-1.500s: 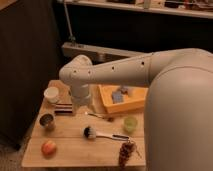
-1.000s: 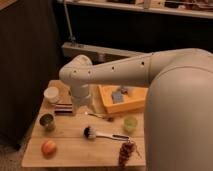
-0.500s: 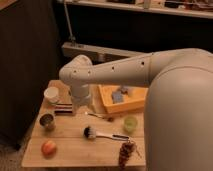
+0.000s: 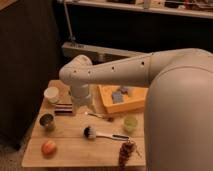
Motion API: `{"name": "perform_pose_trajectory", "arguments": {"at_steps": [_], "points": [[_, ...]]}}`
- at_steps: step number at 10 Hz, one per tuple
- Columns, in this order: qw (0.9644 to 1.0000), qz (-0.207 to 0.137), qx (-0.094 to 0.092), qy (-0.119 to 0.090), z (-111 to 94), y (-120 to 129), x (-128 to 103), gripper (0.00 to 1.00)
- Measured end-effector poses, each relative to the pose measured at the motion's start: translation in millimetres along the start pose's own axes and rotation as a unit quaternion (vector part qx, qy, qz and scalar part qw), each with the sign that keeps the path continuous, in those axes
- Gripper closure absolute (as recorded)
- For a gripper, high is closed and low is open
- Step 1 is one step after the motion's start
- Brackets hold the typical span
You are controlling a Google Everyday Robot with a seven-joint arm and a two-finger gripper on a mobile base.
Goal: Place grapes in table surface
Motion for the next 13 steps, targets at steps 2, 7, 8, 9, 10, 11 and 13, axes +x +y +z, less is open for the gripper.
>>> {"name": "perform_pose_trajectory", "arguments": {"at_steps": [2,7,8,9,10,11,13], "points": [[1.0000,0.000,0.000,0.000,0.0,0.0,0.0,0.35],[0.9997,0.013,-0.018,-0.011,-7.5,-9.8,11.6,0.35],[0.9992,0.021,-0.030,-0.016,-11.0,-19.0,21.3,0.35],[0.9984,0.028,-0.045,-0.020,-13.5,-32.5,32.9,0.35],[0.9974,0.034,-0.060,-0.022,-15.1,-45.9,43.2,0.35],[0.9958,0.041,-0.080,-0.019,-14.9,-60.5,53.7,0.35],[0.9922,0.058,-0.110,-0.003,-11.1,-87.1,73.3,0.35]]}}
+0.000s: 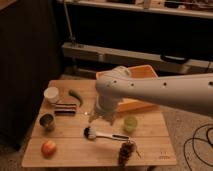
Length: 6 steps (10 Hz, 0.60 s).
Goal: Place grapes in table surface
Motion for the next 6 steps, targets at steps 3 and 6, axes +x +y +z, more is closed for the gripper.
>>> {"name": "perform_pose_trajectory", "arguments": {"at_steps": [3,6], "points": [[0.9993,0.024,-0.012,0.026,5.7,-28.6,24.0,0.35],[0.9991,0.027,-0.009,0.032,7.2,-31.8,28.2,0.35]]}}
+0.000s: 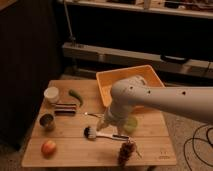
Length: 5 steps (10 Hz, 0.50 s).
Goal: Place grapes in table surface
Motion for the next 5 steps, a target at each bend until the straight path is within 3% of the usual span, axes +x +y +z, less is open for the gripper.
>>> {"name": "perform_pose_trajectory", "arguments": {"at_steps": [5], "points": [[1.0000,0.006,-0.001,0.005,0.3,-0.3,-2.2,0.35]]}}
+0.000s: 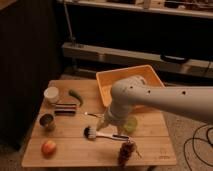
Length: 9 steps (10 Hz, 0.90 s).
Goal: Place grapes in table surface
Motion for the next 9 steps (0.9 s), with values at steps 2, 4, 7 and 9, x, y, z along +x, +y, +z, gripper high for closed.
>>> {"name": "perform_pose_trajectory", "arguments": {"at_steps": [2,4,7,9], "points": [[0.9984,0.036,-0.008,0.042,9.7,-11.0,-3.7,0.35],[0.9957,0.061,-0.017,0.068,20.7,-28.3,1.5,0.35],[0.9921,0.077,-0.017,0.097,25.8,-42.3,21.3,0.35],[0.9899,0.086,-0.019,0.112,30.5,-51.7,33.4,0.35]]}}
